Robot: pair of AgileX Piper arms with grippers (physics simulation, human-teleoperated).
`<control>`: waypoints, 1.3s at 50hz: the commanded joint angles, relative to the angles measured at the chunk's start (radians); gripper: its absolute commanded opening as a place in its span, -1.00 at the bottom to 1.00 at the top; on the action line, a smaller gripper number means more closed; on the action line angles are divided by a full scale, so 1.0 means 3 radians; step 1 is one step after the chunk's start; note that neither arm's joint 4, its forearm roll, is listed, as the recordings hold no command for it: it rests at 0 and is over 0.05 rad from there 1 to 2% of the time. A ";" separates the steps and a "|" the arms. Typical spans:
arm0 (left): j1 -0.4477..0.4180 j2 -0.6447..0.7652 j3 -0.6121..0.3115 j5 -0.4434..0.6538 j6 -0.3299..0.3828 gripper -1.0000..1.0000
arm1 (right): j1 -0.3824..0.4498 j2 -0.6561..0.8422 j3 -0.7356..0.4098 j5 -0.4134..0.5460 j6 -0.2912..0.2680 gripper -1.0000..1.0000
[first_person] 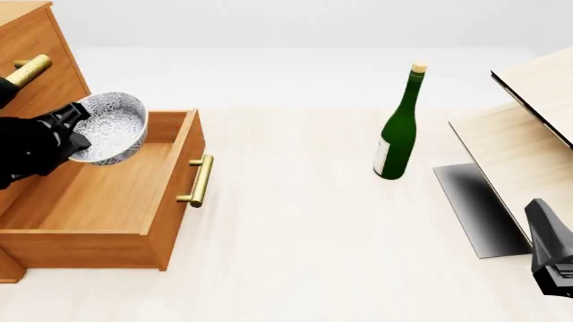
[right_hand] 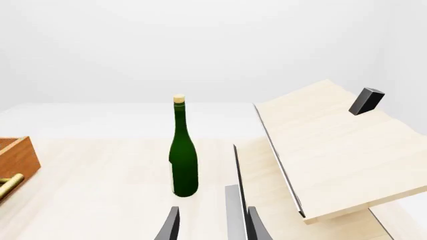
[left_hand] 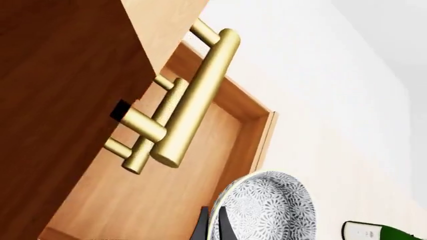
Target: Put the bowl in the bottom drawer of the cabinet and close it.
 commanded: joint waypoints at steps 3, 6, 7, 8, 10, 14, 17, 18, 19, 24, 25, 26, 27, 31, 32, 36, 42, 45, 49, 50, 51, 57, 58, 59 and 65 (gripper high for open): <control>0.0278 0.0013 0.0170 -0.0099 -0.0042 -1.00 | 0.0000 0.0000 0.0000 0.0000 0.0000 1.00; 0.0317 0.0046 0.0184 -0.0129 -0.0046 -1.00 | 0.0000 0.0000 0.0000 0.0000 0.0000 1.00; 0.0330 0.0066 0.0201 -0.0156 -0.0050 -1.00 | 0.0000 0.0000 0.0000 0.0000 0.0000 1.00; 0.0336 0.0080 0.0207 -0.0168 -0.0048 -1.00 | 0.0000 0.0000 0.0000 0.0000 0.0000 1.00; 0.0372 0.0138 0.0211 -0.0201 -0.0037 -1.00 | 0.0000 0.0000 0.0000 0.0000 0.0000 1.00; 0.0417 0.0233 0.0189 -0.0253 -0.0010 -1.00 | 0.0000 0.0000 0.0000 0.0000 0.0000 1.00; 0.0410 0.0289 0.0193 -0.0292 -0.0011 -1.00 | 0.0000 0.0000 0.0000 0.0000 0.0000 1.00; 0.0407 0.0308 0.0194 -0.0304 -0.0013 -1.00 | 0.0000 0.0000 0.0000 0.0000 0.0000 1.00; 0.0409 0.0327 0.0192 -0.0316 -0.0007 -1.00 | 0.0000 0.0000 0.0000 0.0000 0.0000 1.00; 0.0423 0.0452 0.0201 -0.0403 0.0006 -1.00 | 0.0000 0.0000 0.0000 0.0000 0.0000 1.00; 0.0434 0.0493 0.0201 -0.0421 0.0011 -1.00 | 0.0000 0.0000 0.0000 0.0000 0.0000 1.00; 0.0436 0.0529 0.0202 -0.0445 0.0007 -1.00 | 0.0000 0.0000 0.0000 0.0000 0.0000 1.00; 0.0438 0.0551 0.0197 -0.0454 0.0013 -1.00 | 0.0000 0.0000 0.0000 0.0000 0.0000 1.00; 0.0435 0.0614 0.0190 -0.0483 0.0019 -1.00 | 0.0000 0.0000 0.0000 0.0000 0.0000 1.00; 0.0435 0.0631 0.0188 -0.0491 0.0022 -1.00 | 0.0000 0.0000 0.0000 0.0000 0.0000 1.00; 0.0420 0.0682 0.0200 -0.0519 0.0026 -1.00 | 0.0000 0.0000 0.0000 0.0000 0.0000 1.00; 0.0453 0.0756 0.0209 -0.0567 0.0055 -1.00 | 0.0000 0.0000 0.0000 0.0000 0.0000 1.00; 0.0464 0.0799 0.0225 -0.0602 0.0061 -1.00 | 0.0000 0.0000 0.0000 0.0000 0.0000 1.00; 0.0477 0.0845 0.0242 -0.0637 0.0064 -1.00 | 0.0000 0.0000 0.0000 0.0000 0.0000 1.00; 0.0488 0.0870 0.0239 -0.0646 0.0079 -1.00 | 0.0000 0.0000 0.0000 0.0000 0.0000 1.00; 0.0486 0.0887 0.0241 -0.0658 0.0080 -1.00 | 0.0000 0.0000 0.0000 0.0000 0.0000 1.00; 0.0498 0.0939 0.0248 -0.0681 0.0098 -1.00 | 0.0000 0.0000 0.0000 0.0000 0.0000 1.00; 0.0497 0.0955 0.0258 -0.0697 0.0100 -1.00 | 0.0000 0.0000 0.0000 0.0000 0.0000 1.00; 0.0497 0.0956 0.0258 -0.0698 0.0100 -1.00 | 0.0000 0.0000 0.0000 0.0000 0.0000 1.00; 0.0522 0.1042 0.0288 -0.0764 0.0114 -1.00 | 0.0000 0.0000 0.0000 0.0000 0.0000 1.00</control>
